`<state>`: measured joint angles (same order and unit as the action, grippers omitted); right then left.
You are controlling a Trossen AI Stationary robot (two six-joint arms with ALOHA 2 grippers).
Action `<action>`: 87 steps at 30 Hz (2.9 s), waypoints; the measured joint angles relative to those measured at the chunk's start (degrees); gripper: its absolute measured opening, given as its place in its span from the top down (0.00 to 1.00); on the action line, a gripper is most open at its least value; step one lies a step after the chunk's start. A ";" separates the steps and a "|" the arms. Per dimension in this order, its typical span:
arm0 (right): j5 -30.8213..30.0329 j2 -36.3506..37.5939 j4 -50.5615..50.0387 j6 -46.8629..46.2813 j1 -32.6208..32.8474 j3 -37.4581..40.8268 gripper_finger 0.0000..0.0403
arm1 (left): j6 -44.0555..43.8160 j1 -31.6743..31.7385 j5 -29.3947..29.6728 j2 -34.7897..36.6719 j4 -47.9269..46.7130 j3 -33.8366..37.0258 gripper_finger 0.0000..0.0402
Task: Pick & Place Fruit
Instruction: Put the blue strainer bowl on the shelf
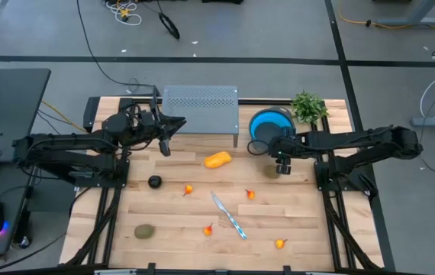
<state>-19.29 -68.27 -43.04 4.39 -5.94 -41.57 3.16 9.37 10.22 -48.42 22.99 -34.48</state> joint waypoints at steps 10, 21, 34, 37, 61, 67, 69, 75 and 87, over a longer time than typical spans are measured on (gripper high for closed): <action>2.57 -0.02 6.30 -1.15 -1.70 4.99 0.52 | -1.43 0.00 -1.11 0.00 -1.05 -0.02 0.86; 4.94 -0.02 7.10 -1.91 -1.70 5.00 0.67 | -1.46 -0.01 -1.09 0.02 -1.27 -0.02 0.86; 4.46 -0.02 7.56 -1.97 -1.70 4.99 0.80 | -1.47 -0.01 -1.07 0.02 -1.35 -0.02 0.86; 4.46 0.00 7.88 -1.99 -1.70 4.93 0.80 | -1.37 -0.02 -1.05 0.02 -1.36 -0.02 0.86; 7.24 -0.61 -6.77 -0.45 -0.99 -13.92 0.78 | -1.36 -0.01 -1.87 0.00 -1.71 -0.02 0.86; 7.51 -0.85 -5.04 -0.80 -1.24 -7.63 0.64 | -1.86 -0.01 -1.95 0.00 -1.70 -0.02 0.86; 7.52 -0.85 -2.70 -1.25 -1.29 -5.83 0.58 | -1.87 0.00 -1.95 0.00 -1.70 -0.02 0.86; 6.87 -0.85 2.12 -2.20 -1.49 -1.84 0.50 | -1.89 0.00 -1.95 0.00 -1.69 -0.02 0.86; 6.32 -1.11 5.93 -2.43 -4.64 3.29 0.56 | -1.91 0.00 -1.95 0.00 -1.82 -0.02 0.86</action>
<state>-12.98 -69.38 -37.11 1.96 -10.58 -38.28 1.26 9.37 8.27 -48.42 21.17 -34.50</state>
